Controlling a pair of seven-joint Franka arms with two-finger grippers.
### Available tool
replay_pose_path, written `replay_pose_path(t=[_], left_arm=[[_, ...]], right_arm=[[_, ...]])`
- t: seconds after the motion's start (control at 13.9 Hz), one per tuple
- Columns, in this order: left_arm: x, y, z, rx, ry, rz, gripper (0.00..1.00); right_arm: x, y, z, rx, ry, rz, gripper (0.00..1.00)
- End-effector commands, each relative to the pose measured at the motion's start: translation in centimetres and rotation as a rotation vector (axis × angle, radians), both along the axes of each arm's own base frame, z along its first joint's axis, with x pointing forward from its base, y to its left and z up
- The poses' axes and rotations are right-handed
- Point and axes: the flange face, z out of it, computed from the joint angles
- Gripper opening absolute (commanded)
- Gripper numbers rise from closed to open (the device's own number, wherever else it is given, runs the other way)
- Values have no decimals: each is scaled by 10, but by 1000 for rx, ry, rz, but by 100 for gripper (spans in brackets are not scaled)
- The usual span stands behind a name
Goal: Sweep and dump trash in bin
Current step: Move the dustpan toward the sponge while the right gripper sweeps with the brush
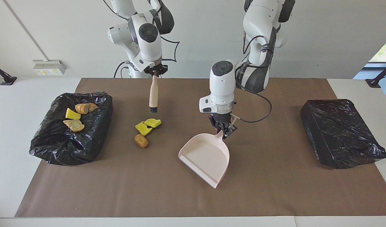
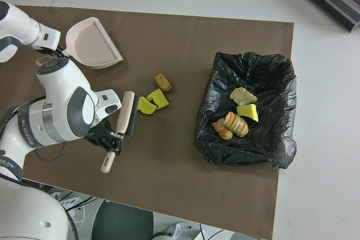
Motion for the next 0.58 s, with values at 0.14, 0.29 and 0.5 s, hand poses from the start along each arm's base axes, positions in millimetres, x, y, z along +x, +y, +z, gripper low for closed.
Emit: replay_pose_path(t=[0.14,0.29,0.5], left_arm=[[-28,25,-10,77,130,-323,0],[-45,30,-20,92,163,-401,0],[-77,13,-24,93,156,-488,0]], right_arm=[[46,-70,-28,-58,-34,73,0],[57,-81,-59,-129,-4,111,0],[68,-92,-87,-182,-13,165,0]])
